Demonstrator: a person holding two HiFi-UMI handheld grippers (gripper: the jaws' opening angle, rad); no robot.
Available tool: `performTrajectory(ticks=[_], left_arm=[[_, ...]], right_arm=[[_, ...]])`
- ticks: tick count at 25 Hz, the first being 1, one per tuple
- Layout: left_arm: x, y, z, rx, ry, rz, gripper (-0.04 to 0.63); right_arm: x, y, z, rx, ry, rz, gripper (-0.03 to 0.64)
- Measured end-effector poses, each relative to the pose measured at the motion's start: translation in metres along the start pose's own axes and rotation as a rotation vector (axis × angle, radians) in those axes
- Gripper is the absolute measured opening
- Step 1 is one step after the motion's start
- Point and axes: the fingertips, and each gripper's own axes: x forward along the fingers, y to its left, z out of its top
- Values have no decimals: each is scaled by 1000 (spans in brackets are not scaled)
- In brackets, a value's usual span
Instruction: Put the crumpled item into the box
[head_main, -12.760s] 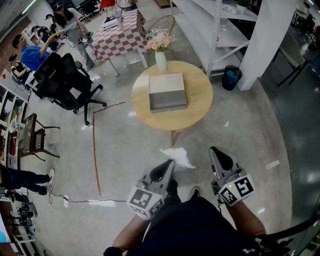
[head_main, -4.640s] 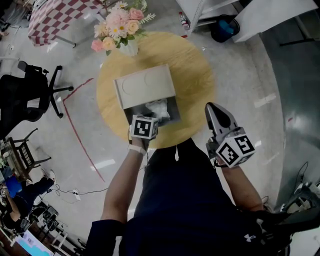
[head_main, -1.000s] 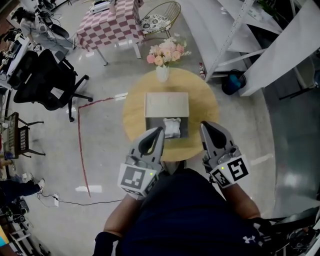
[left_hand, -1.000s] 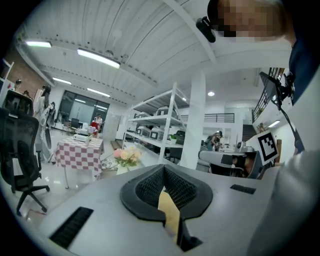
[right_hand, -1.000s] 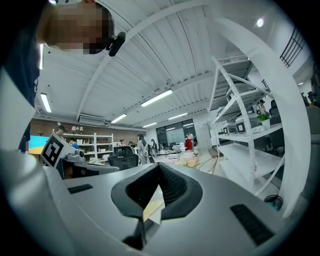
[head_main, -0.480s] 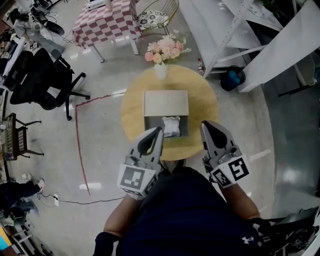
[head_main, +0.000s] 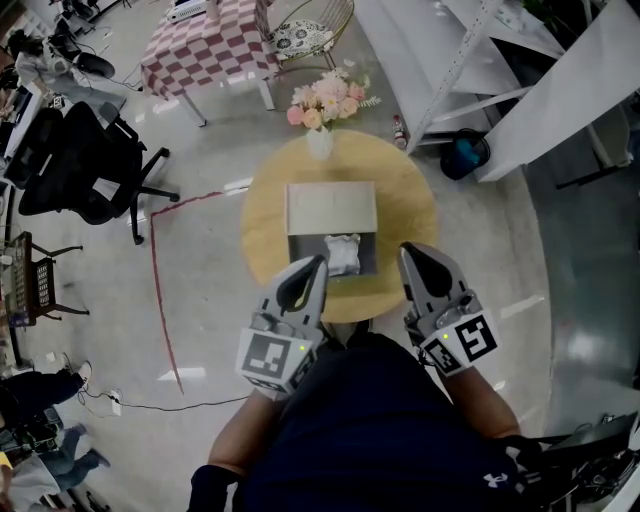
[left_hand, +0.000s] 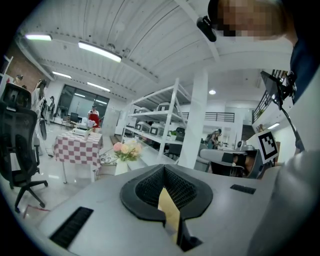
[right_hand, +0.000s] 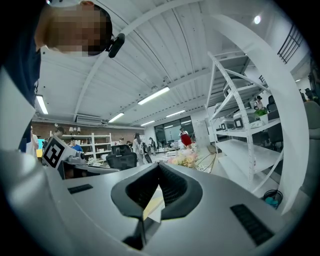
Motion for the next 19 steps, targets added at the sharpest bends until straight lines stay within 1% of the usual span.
performTrajectory(ticks=[3,7,9,12,16,19], left_arm=[[0,2,1,3,3,0,17],[2,3,4,-12,1,3,17],[1,3,1,-6,9,0,17],[-1,7,1,-4,29,19,17],[-1,5,0,1,13,-5,17],[-1,6,-1,3,14,-7,17]], right_arm=[[1,0,1,2,2,-3,6],[3,0,0,6,7,-3,6],[3,1,0,6,8,-3,6],[3,2,-1,4,9,-4,6],[3,3,-2,5,10,-6,6],[4,3,-3,6,13,-6,6]])
